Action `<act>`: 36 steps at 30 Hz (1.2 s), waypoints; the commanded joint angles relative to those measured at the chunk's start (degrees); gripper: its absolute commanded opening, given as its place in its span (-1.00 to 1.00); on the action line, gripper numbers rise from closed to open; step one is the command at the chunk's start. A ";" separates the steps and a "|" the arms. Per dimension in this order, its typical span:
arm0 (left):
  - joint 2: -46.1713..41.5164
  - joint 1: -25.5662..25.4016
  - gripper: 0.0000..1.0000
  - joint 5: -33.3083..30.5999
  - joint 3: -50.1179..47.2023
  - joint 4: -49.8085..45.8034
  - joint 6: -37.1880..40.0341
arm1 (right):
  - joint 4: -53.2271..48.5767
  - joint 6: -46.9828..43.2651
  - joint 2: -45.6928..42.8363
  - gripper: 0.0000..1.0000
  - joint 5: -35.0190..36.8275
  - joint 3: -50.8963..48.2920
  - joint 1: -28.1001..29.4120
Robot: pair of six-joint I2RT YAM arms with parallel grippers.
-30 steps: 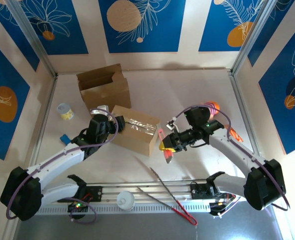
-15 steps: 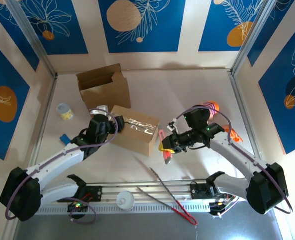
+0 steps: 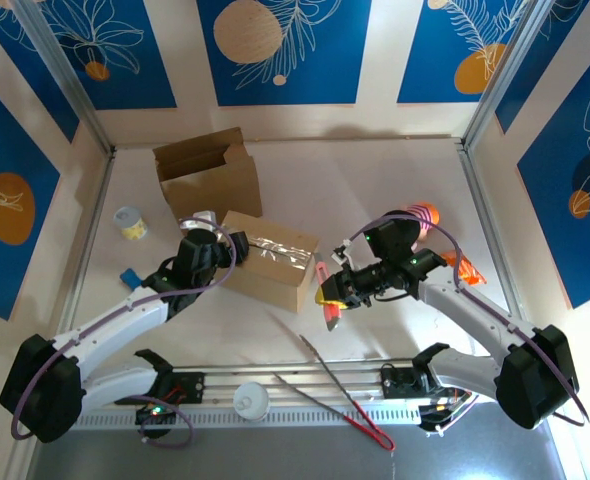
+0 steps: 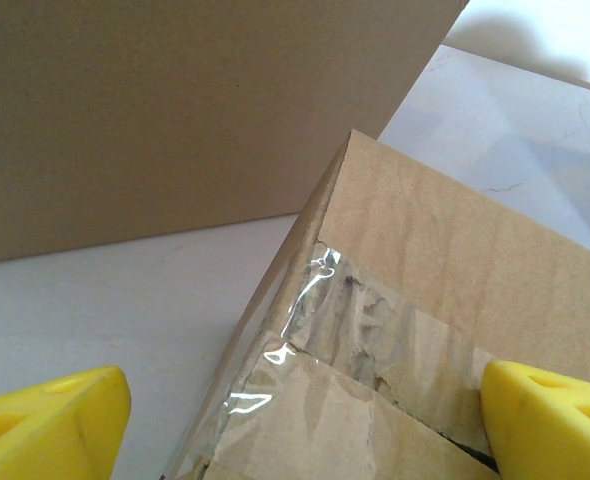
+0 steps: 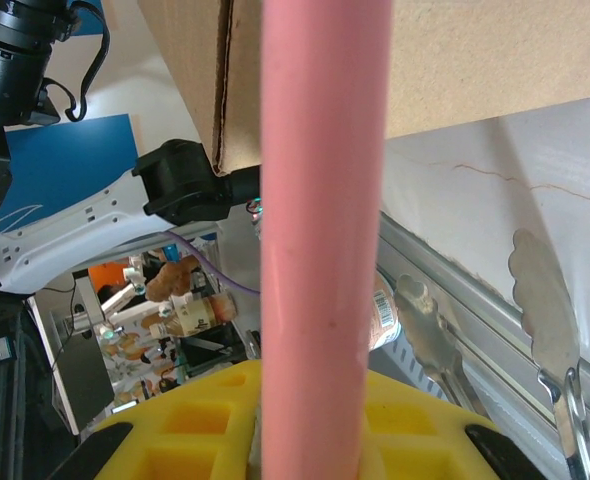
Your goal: Unpack the express box
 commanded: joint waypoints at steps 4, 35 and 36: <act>1.00 -0.30 0.79 -1.88 -2.22 -7.72 0.75 | -0.99 0.78 -2.00 -1.00 0.50 -0.24 0.58; 1.67 -0.46 0.79 -2.24 -3.12 -6.63 0.35 | 1.93 3.86 -0.61 -1.00 1.79 -1.35 2.49; 1.80 -0.47 0.79 -2.23 -3.26 -6.41 0.21 | 2.27 4.08 -0.44 -1.00 1.77 -1.45 2.75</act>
